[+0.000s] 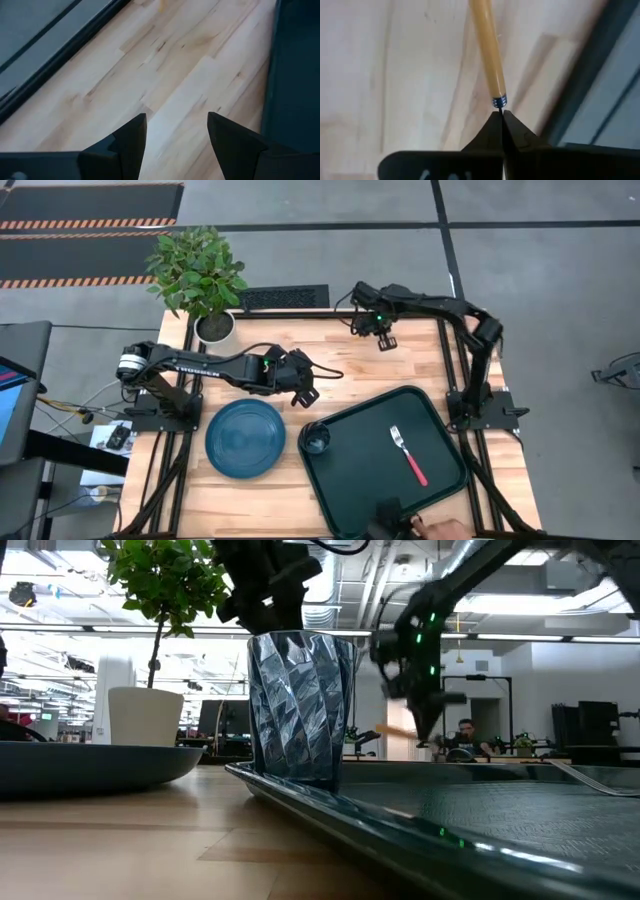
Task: Pick and place plate/cup/fork/spoon on tray
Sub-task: Put the yellow spoon to the right of the pink fork on the black tray
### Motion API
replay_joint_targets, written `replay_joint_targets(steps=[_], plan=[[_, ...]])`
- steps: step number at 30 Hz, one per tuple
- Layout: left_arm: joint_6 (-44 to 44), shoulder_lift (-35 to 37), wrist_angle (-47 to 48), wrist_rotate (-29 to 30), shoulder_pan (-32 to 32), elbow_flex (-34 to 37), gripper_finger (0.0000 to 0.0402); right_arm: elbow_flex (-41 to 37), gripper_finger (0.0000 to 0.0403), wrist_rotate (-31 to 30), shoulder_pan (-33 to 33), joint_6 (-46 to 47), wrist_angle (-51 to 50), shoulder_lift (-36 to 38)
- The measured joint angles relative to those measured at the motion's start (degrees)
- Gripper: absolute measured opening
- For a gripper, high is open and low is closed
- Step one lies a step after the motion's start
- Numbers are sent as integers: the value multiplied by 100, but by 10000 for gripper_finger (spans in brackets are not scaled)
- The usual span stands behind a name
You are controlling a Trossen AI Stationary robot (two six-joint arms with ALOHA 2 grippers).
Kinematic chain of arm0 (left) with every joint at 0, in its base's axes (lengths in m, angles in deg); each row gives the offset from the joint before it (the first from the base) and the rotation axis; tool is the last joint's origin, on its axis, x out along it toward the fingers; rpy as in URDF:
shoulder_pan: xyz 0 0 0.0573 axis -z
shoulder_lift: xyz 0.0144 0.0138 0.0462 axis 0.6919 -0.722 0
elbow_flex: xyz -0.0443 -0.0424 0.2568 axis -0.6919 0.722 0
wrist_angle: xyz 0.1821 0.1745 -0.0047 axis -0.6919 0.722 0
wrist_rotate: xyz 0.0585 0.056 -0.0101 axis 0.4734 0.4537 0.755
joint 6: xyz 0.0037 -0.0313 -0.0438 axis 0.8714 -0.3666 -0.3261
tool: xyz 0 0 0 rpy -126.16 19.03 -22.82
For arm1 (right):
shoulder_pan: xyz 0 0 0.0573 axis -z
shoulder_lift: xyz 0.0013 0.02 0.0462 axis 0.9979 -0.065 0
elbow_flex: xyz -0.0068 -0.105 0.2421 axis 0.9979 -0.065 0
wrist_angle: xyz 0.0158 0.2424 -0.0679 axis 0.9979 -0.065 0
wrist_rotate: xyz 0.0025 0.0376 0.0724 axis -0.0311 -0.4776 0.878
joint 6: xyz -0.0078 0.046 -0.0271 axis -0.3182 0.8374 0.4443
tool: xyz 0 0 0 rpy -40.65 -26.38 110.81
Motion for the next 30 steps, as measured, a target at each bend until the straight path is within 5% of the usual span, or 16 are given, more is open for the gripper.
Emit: replay_joint_targets(steps=[9, 21, 30], plan=[[217, 0, -999, -1073, 32, 0, 199, 4, 2, 3, -1250, 795, -637, 1763], [126, 0, -3055, -2575, 226, 0, 199, 9, 1, -58, -4745, 3304, -864, 4393], [-1182, 0, -5347, -3727, 229, -2, 199, 13, 1, -1662, -7700, 3746, 305, 4879]])
